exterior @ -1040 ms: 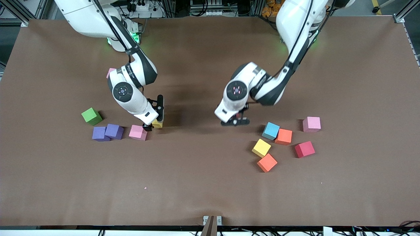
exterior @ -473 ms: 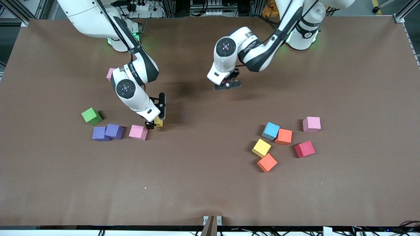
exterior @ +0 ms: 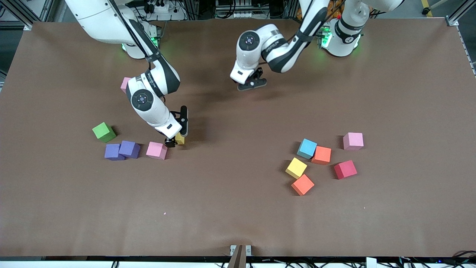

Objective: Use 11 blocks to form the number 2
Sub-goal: 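Lift the red cube with the left gripper while the right gripper lifts the yellow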

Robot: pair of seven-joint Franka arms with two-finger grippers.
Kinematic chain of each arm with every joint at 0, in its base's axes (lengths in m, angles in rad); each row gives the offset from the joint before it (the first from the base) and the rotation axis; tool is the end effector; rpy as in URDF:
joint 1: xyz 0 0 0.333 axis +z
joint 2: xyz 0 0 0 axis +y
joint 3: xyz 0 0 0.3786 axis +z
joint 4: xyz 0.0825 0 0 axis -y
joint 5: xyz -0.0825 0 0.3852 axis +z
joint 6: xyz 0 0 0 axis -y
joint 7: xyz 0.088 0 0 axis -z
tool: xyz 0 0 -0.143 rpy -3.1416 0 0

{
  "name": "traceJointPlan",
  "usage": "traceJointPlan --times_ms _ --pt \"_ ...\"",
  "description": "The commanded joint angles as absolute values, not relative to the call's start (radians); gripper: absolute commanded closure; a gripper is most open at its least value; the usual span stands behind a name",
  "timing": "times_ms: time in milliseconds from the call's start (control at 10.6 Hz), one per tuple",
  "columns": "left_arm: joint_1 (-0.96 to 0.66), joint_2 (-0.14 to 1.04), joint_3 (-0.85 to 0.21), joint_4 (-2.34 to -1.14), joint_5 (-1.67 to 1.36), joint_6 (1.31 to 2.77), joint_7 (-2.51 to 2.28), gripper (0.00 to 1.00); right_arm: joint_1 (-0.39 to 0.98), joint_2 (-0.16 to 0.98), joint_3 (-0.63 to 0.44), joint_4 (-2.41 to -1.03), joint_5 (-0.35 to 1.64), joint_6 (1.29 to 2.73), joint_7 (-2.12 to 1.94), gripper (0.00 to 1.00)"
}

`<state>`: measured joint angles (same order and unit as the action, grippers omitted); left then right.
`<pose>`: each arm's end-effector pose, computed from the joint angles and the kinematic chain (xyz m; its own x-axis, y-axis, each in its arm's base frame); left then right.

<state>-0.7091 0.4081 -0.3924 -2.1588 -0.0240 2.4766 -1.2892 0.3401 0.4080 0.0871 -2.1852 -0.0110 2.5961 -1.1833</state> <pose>0.2651 -0.5187 0.2364 0.9577 0.2274 -0.1766 0.2282 -0.9735 -0.0161 0.5332 0.2424 0.2202 -0.0418 0.9987 0.0284 0.9991 0.0420 -0.0066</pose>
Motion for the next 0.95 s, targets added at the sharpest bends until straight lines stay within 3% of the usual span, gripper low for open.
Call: traceJointPlan --times_ms 0,95,284,567,851 --pt "-0.745 0.409 -0.388 -2.171 -0.023 2.515 -1.302 0.45 0.342 0.420 0.087 -2.186 -0.003 2.622 -1.198 0.35" --pt "-0.746 0.423 -0.388 -2.171 -0.023 2.551 -1.284 0.45 0.339 0.420 0.087 -2.184 -0.003 2.620 -1.197 0.53" --pt "-0.746 0.442 -0.388 -2.171 0.003 2.571 -1.202 0.45 0.331 0.411 0.086 -2.181 -0.003 2.606 -1.197 0.65" --pt "-0.750 0.479 -0.388 -2.167 0.062 2.612 -1.183 0.45 0.327 0.355 0.086 -2.168 -0.003 2.493 -1.198 0.71" --pt "-0.778 0.497 -0.388 -2.158 0.133 2.619 -1.187 0.43 0.322 0.296 0.089 -2.140 0.020 2.383 -1.187 0.69"
